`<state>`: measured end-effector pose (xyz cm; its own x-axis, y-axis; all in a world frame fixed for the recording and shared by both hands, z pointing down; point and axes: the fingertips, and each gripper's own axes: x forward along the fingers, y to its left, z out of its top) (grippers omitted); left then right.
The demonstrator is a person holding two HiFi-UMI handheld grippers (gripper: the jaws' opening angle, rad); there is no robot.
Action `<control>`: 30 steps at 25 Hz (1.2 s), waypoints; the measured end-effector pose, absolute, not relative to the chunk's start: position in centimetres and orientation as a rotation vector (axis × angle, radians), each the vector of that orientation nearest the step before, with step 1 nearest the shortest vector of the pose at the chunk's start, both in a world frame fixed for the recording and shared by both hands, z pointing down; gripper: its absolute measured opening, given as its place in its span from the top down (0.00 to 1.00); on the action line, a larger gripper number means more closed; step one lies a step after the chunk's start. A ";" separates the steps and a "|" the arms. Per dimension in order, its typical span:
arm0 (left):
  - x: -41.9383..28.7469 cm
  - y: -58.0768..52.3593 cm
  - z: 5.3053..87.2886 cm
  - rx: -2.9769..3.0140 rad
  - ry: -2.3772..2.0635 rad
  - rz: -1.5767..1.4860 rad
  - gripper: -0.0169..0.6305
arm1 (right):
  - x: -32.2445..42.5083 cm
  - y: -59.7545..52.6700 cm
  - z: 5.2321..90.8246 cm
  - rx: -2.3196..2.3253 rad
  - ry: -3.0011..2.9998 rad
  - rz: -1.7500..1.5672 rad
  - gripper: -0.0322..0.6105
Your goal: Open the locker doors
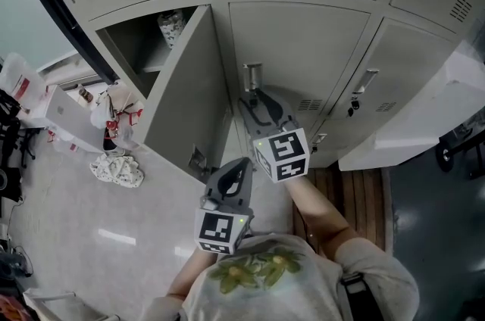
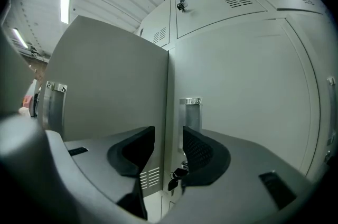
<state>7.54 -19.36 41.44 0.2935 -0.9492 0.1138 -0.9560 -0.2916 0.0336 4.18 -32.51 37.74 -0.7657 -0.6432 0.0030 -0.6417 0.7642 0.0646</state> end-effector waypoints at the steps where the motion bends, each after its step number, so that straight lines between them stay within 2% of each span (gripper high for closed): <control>1: 7.5 -19.4 41.4 2.447 -1.810 0.109 0.93 | 4.1 -32.8 37.9 1.067 -2.921 -0.094 0.71; 30: 7.0 -19.1 41.5 2.416 -1.825 0.101 0.93 | 2.0 -36.4 39.2 1.161 -2.829 -0.028 0.72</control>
<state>6.97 -19.09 41.47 0.2743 -0.9540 0.1207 -0.9615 -0.2702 0.0496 2.00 -36.39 39.24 -0.7089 -0.7019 0.0698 -0.7003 0.7121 0.0487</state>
